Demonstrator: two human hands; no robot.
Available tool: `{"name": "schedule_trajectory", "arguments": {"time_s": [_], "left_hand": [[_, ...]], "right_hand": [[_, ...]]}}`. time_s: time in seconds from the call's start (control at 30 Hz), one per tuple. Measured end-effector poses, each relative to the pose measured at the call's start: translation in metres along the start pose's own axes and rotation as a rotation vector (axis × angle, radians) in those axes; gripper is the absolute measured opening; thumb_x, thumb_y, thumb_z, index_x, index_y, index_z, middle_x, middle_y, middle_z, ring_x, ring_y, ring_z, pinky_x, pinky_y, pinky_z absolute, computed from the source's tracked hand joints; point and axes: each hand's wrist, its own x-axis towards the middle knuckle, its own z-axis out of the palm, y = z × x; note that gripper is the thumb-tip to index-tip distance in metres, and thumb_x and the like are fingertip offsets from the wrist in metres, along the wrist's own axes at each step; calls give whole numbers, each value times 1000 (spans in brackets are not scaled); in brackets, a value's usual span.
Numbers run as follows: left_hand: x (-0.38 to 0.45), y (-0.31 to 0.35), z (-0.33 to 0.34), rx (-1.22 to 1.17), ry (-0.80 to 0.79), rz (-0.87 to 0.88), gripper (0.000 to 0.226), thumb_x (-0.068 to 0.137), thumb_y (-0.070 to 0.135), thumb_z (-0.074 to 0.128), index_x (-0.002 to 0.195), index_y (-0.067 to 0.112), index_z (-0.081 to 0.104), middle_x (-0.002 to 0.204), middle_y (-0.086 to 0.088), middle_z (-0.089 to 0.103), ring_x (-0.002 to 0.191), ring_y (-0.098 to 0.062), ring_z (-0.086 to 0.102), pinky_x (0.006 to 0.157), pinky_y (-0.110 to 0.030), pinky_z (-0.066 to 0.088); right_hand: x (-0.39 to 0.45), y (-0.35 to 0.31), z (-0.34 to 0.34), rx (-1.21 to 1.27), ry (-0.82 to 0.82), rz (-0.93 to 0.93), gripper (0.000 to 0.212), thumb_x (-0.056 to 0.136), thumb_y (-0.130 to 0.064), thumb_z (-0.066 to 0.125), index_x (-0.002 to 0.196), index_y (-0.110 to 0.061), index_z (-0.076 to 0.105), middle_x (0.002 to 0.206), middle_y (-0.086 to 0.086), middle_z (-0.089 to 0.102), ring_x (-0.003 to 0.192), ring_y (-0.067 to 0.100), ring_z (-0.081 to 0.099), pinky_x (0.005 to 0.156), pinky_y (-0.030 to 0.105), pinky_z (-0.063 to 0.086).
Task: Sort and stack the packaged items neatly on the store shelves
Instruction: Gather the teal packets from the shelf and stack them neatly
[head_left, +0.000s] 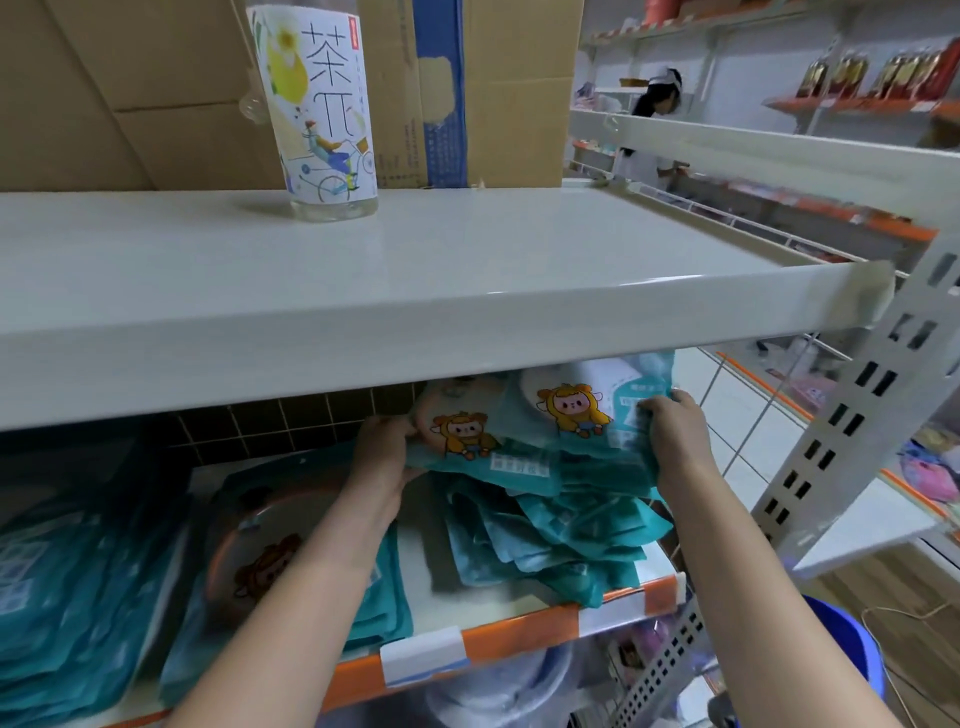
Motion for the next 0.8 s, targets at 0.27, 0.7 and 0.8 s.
{"name": "schedule_trajectory", "arguments": {"time_s": [0.27, 0.7, 0.8], "left_hand": [[-19, 0, 4, 96, -76, -192, 15, 78, -5, 37, 71, 4, 46, 78, -13, 52, 75, -28, 58, 64, -34, 52], [-21, -18, 0, 201, 9, -80, 43, 84, -9, 33, 51, 16, 24, 65, -8, 37, 68, -23, 43, 58, -26, 33], [-23, -17, -3, 223, -15, -82, 40, 83, -10, 31, 53, 15, 24, 67, -11, 41, 73, -23, 45, 58, -28, 35]], "right_hand": [[-5, 17, 12, -189, 4, 69, 6, 76, -9, 43, 72, -11, 47, 77, 17, 49, 70, 29, 53, 59, 38, 43], [-8, 13, 0, -50, 276, 11, 12, 84, -12, 40, 85, -9, 51, 84, 11, 54, 73, 26, 50, 65, 32, 39], [-11, 11, 6, -6, 241, 37, 7, 82, -9, 42, 81, -8, 49, 79, 10, 49, 68, 26, 45, 61, 32, 38]]}}
